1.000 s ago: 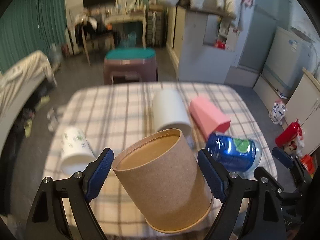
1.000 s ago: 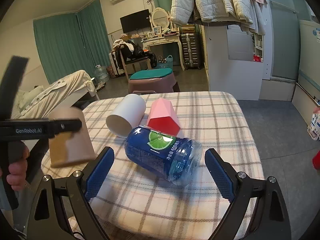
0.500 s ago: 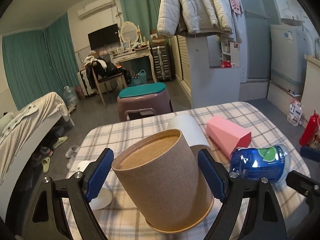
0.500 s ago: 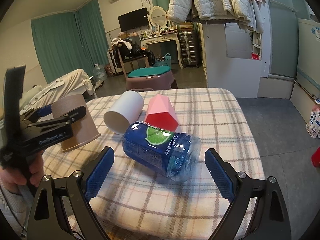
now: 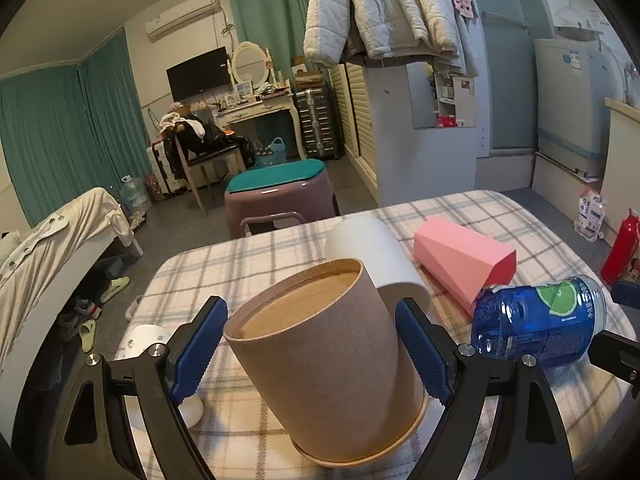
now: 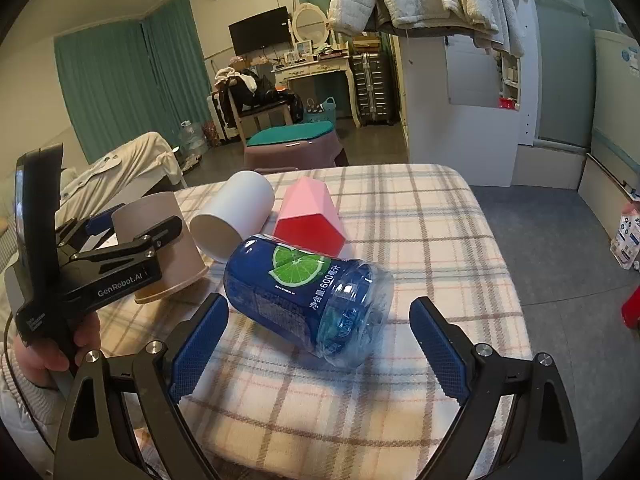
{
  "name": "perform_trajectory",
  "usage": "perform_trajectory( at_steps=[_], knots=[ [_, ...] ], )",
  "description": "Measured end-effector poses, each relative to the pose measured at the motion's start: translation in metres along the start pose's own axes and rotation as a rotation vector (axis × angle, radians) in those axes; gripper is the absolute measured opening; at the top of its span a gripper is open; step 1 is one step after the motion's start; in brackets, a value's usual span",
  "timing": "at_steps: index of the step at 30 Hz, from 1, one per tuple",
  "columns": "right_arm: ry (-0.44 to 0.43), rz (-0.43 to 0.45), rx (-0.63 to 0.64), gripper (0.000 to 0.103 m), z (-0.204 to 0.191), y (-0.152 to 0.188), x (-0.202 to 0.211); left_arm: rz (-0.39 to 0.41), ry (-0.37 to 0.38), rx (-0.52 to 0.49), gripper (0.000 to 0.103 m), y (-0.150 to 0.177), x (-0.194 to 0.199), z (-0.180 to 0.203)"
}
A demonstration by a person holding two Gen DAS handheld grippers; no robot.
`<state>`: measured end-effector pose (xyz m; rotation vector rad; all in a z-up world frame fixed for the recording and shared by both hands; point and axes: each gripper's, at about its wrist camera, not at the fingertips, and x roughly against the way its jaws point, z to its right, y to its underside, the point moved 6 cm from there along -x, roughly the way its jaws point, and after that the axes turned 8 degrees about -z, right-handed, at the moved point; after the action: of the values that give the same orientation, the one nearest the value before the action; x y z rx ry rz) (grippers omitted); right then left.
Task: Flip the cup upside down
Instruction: 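Rotate the held brown cup upright with the right gripper, open end up, then lower the brown cup onto the table and open the right gripper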
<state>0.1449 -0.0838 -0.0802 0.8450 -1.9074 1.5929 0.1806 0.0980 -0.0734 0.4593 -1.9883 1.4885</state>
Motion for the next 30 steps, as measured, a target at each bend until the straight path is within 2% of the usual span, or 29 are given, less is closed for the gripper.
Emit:
perform_trajectory(
  at_steps=[11, 14, 19, 24, 30],
  knots=[
    [0.0, -0.009, 0.003, 0.092, -0.004, 0.003, -0.002, -0.008, 0.026, -0.012, 0.088, 0.013, 0.006, 0.008],
    [0.0, -0.009, 0.003, 0.092, -0.005, 0.002, 0.0, -0.023, 0.057, -0.005, 0.089, 0.016, 0.009, 0.01],
    [0.0, -0.001, 0.007, 0.092, -0.007, 0.002, 0.005, -0.016, 0.053, -0.017, 0.089, 0.016, 0.016, 0.015],
    [0.004, 0.019, 0.005, 0.092, -0.007, 0.001, 0.015, 0.007, 0.068, -0.007, 0.092, 0.01, 0.033, 0.015],
    [0.014, 0.052, 0.012, 0.092, -0.012, 0.001, 0.034, 0.05, 0.128, 0.054, 0.093, 0.004, 0.066, 0.004]
  ],
)
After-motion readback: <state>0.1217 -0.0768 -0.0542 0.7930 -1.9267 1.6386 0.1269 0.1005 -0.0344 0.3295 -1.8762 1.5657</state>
